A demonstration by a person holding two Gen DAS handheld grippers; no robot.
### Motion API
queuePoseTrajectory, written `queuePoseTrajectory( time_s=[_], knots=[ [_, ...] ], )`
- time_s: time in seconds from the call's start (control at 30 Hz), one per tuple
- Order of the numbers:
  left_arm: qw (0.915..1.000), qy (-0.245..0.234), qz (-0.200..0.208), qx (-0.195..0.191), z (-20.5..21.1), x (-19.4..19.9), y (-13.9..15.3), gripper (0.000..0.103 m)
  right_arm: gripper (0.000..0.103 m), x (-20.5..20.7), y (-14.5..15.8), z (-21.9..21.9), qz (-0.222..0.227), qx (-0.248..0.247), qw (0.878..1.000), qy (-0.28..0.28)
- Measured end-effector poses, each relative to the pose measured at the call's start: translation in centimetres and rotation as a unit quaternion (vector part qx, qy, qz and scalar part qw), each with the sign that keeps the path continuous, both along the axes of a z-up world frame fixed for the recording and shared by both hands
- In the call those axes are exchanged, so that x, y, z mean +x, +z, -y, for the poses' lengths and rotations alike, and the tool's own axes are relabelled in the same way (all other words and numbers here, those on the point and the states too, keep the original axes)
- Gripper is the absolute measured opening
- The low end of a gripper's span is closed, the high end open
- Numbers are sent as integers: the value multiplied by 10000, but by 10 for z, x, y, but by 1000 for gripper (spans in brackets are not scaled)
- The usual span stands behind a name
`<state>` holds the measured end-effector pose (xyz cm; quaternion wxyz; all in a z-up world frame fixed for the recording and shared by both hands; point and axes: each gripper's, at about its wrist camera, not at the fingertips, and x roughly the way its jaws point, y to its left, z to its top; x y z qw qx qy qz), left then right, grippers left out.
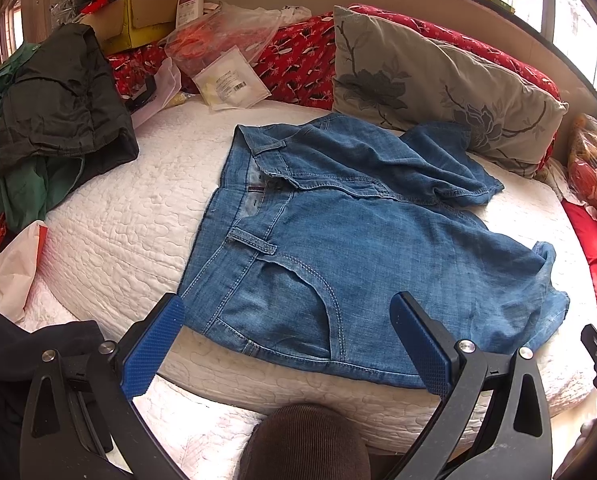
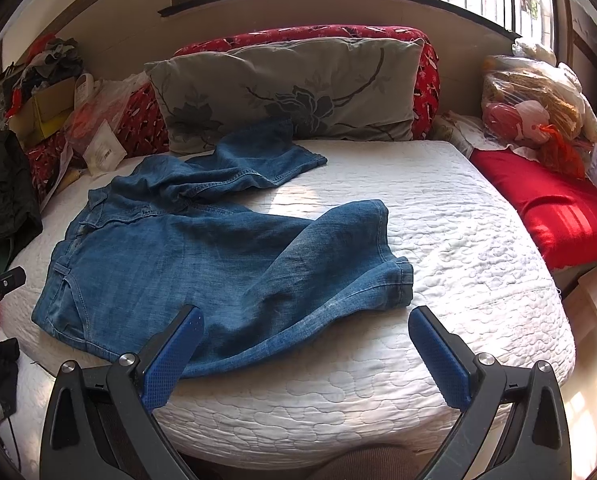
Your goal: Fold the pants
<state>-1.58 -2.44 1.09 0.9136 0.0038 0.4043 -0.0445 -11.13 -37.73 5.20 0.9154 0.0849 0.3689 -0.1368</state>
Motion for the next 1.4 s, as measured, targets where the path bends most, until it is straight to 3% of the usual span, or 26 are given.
queuePoseTrajectory(
  time_s=[0.9, 1.07, 1.27, 1.4],
  knots=[
    [9997, -16, -183, 147, 5, 13, -11, 103, 103, 7, -6, 17, -138, 165, 9998, -62],
    [9965, 44, -677, 494, -5, 40, -26, 103, 103, 13, -14, 58, -302, 421, 9981, -336],
    [9871, 208, -1402, 744, -46, 96, -40, 103, 103, 31, -30, 121, -657, 755, 9926, -682],
    [9816, 283, -1876, 228, -78, 130, -45, 103, 103, 47, -49, 144, -936, 1030, 9872, -774]
  ],
)
